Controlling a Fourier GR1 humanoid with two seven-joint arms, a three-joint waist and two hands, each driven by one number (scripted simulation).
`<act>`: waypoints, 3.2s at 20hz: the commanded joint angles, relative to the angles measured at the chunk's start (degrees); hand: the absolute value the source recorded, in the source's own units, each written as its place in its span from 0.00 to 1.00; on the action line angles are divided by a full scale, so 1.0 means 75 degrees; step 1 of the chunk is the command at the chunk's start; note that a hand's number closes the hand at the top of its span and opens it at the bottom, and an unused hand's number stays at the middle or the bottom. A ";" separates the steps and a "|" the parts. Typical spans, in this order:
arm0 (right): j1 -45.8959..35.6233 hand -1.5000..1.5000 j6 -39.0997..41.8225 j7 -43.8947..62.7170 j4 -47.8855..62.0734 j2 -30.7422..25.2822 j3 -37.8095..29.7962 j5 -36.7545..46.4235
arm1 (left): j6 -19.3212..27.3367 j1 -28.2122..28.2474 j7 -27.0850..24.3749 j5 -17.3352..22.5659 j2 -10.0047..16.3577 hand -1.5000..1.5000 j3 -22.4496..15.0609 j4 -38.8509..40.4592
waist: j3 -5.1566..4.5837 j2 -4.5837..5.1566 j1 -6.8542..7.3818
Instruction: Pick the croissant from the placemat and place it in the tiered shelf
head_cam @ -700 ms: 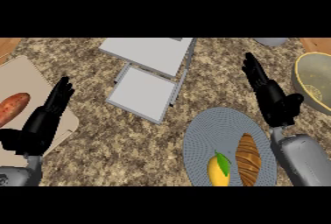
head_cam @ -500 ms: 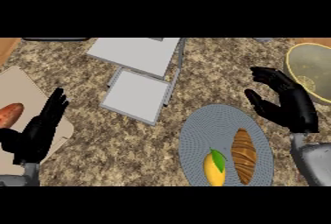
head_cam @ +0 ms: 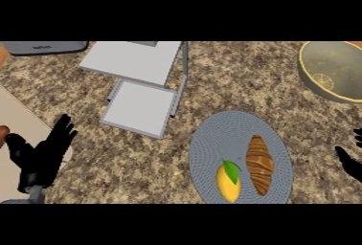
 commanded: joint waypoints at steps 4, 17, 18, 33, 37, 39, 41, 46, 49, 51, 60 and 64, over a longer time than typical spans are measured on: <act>0.2597 0.00 0.1680 -0.0846 -0.1937 -0.0655 -0.0705 -0.0912 | -0.0011 -0.0066 0.0814 0.0044 -0.0140 0.50 -0.0188 0.0166 | -0.0035 0.0028 0.0235; 0.3278 0.00 0.1314 0.4041 -0.5965 -0.1756 -0.0248 -0.0129 | -0.0044 -0.0439 0.1060 -0.0275 -0.0411 0.50 -0.0364 0.0237 | -0.0047 0.0116 0.0648; 0.3303 0.00 0.1221 0.4524 -0.6140 -0.1969 -0.0710 -0.0176 | 0.0026 -0.0088 0.0733 -0.0400 -0.0660 0.50 -0.0562 0.0075 | -0.0050 0.0105 0.0647; -0.0658 0.00 0.1057 0.9184 -0.5010 -0.1728 0.2790 0.2767 | -0.0190 -0.0566 0.1094 -0.0546 -0.0661 0.50 -0.0370 0.0234 | -0.0037 0.0128 0.0839; -0.0941 0.00 0.1164 0.9773 -0.5002 -0.1171 0.3461 0.3379 | -0.0420 -0.0313 0.0827 -0.0450 -0.0567 0.50 -0.0097 0.0290 | -0.0038 0.0102 0.0747; -0.1272 0.00 0.1431 1.0314 -0.4993 -0.1205 0.3338 0.3335 | -0.0340 -0.0439 0.0888 -0.0495 -0.0575 0.50 -0.0023 0.0477 | -0.0042 0.0105 0.0722; -0.1246 0.00 0.1054 1.0032 -0.4235 -0.0663 0.3765 0.3926 | -0.0390 -0.0425 0.0837 -0.0565 -0.0695 0.50 -0.0161 0.0472 | -0.0038 0.0112 0.0729; -0.1400 0.00 0.1431 1.0156 -0.3922 -0.0388 0.3811 0.4484 | -0.0313 -0.0429 0.1115 -0.0543 -0.0604 0.50 0.0057 0.0326 | -0.0035 0.0104 0.0687; -0.1538 0.00 0.1412 1.0329 -0.3701 0.0092 0.4069 0.4960 | -0.0310 -0.0420 0.0978 -0.0745 -0.0687 0.50 -0.0041 0.0331 | -0.0035 0.0100 0.0683; -0.0839 0.00 0.1420 0.9998 -0.4089 -0.0011 0.3875 0.4906 | -0.0352 -0.0238 0.1569 -0.0549 -0.0510 0.50 0.0041 -0.0492 | -0.0028 0.0075 0.0633; -0.1626 0.00 0.1785 1.0051 -0.2699 0.0910 0.3779 0.5726 | -0.0478 -0.0165 0.0737 -0.0865 -0.0953 0.50 0.0015 0.0302 | -0.0035 0.0102 0.0652; -0.1262 0.00 0.1617 0.9236 -0.2096 0.0991 0.3599 0.5940 | -0.0560 -0.0489 0.1165 -0.0815 -0.0862 0.50 0.0144 0.0348 | -0.0029 0.0099 0.0611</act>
